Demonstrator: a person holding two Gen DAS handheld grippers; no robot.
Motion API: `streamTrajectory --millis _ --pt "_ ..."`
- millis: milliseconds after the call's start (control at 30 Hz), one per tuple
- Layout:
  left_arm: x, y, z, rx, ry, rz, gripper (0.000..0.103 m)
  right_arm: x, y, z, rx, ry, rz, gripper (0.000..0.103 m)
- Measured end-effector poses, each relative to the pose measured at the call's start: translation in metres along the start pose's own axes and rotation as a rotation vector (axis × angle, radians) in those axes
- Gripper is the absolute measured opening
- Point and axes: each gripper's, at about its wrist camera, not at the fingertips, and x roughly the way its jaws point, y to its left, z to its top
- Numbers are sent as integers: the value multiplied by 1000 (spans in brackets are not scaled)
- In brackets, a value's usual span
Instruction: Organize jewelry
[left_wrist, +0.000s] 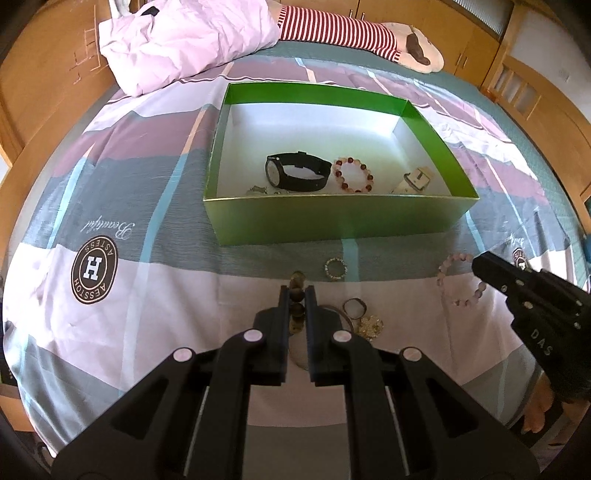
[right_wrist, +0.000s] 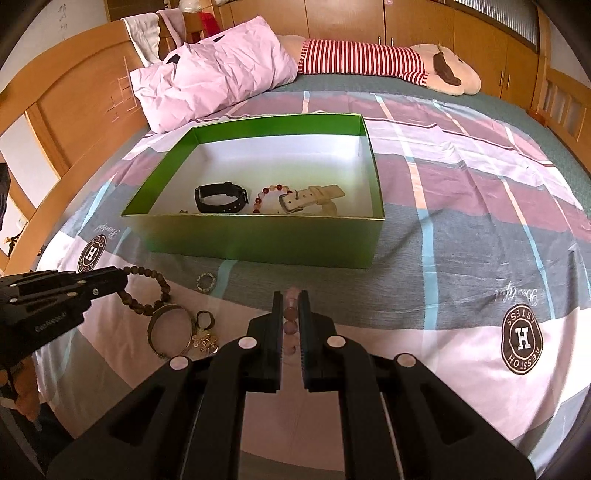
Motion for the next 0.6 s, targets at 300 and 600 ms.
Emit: streamTrajectory --millis 300,600 --pt "0 -5 -1 22 -11 10 8 -6 11 -1 -60 -40 -53 8" --pt "-4 -7 -1 28 -31 12 8 -5 15 -3 -79 -43 -64 8"
